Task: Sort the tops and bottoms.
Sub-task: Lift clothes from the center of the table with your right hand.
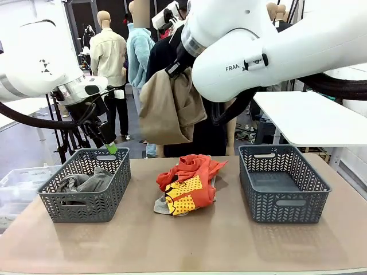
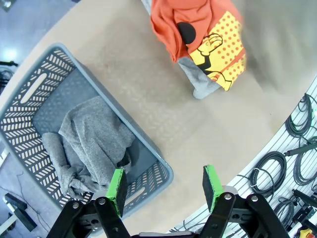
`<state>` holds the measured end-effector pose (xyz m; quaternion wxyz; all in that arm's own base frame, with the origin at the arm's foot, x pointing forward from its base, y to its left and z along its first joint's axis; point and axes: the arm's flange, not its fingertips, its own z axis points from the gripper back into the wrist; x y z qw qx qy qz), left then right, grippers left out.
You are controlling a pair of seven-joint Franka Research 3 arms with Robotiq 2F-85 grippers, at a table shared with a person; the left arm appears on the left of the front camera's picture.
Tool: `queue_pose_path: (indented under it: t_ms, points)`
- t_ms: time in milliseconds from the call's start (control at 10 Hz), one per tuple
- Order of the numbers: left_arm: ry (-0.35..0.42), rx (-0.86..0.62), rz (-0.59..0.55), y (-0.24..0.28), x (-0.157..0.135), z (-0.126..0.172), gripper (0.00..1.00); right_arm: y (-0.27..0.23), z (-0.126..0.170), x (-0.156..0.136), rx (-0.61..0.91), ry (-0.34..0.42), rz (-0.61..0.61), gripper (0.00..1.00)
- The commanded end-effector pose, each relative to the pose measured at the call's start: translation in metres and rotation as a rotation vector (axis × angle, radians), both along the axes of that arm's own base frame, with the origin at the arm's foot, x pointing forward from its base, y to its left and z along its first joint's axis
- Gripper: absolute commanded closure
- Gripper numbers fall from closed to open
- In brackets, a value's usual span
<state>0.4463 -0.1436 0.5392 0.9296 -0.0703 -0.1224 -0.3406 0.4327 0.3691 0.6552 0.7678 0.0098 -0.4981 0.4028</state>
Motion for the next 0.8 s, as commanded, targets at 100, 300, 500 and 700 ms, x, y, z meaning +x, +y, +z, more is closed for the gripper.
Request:
queue_pose_path:
  t_ms: [100, 300, 500, 700]
  points:
    - [0.007, 0.013, -0.005, 0.0008, -0.0002, 0.0030, 0.20, -0.0031, 0.0059, 0.0020, 0.000, -0.002, -0.011, 1.00]
    - [0.007, 0.013, -0.005, 0.0008, -0.0002, 0.0030, 0.20, -0.0031, 0.0059, 0.0020, 0.000, -0.002, -0.011, 1.00]
    - [0.007, 0.013, -0.005, 0.0008, -0.0002, 0.0030, 0.20, -0.0031, 0.0059, 0.0020, 0.000, -0.002, -0.011, 1.00]
    - [0.007, 0.013, -0.005, 0.0008, -0.0002, 0.0030, 0.20, -0.0031, 0.0059, 0.0020, 0.000, -0.002, -0.011, 1.00]
